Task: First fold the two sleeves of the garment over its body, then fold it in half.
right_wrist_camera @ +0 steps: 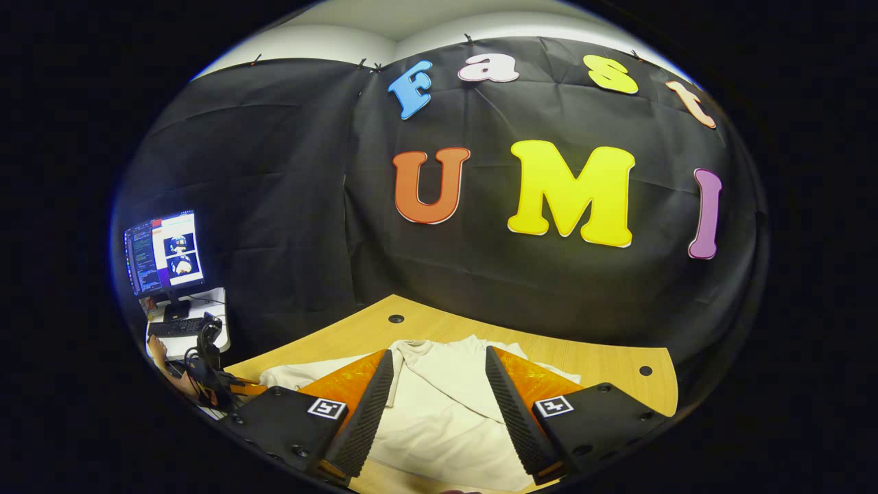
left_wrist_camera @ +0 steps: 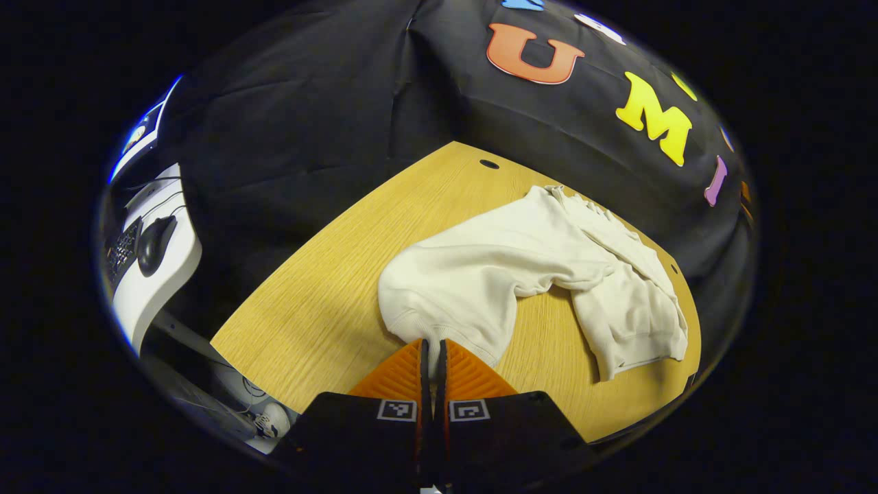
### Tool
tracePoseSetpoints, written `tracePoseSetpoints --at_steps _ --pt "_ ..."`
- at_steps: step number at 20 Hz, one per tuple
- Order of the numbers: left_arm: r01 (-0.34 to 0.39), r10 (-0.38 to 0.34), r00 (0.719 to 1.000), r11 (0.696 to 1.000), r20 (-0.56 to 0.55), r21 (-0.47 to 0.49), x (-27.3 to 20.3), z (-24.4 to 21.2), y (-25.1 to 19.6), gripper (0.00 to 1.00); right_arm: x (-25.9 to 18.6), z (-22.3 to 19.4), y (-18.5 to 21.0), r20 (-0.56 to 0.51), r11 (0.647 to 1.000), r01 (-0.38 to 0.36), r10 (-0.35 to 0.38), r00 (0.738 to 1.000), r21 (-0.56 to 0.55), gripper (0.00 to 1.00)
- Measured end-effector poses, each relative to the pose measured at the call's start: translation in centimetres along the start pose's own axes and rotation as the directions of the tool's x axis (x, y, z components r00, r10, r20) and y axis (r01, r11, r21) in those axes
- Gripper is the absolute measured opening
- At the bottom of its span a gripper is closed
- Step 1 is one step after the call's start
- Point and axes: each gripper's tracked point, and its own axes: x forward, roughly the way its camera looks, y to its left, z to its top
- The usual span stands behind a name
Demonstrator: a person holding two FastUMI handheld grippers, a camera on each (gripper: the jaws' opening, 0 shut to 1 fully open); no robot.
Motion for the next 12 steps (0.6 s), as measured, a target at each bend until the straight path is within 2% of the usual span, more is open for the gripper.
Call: tracePoseSetpoints --at_steps 6,9,12 --pt "0.051 -0.052 0.993 0.999 0.104 0.010 -1.1 7.3 -2.5 0.04 -1.2 0.4 -2.9 0.024 0.998 0.029 -0.031 0.999 0.063 0.84" --pt "0.103 -0.107 0.984 0.994 0.145 0.034 -1.1 11.6 -5.5 0.04 -1.9 0.5 -4.6 0.032 0.993 0.047 -0.050 0.998 0.107 0.84" --pt "0.153 -0.170 0.968 0.983 0.184 0.102 -0.9 15.8 -9.5 0.04 -3.6 1.1 -6.5 0.058 0.990 0.072 -0.079 0.995 0.123 0.84"
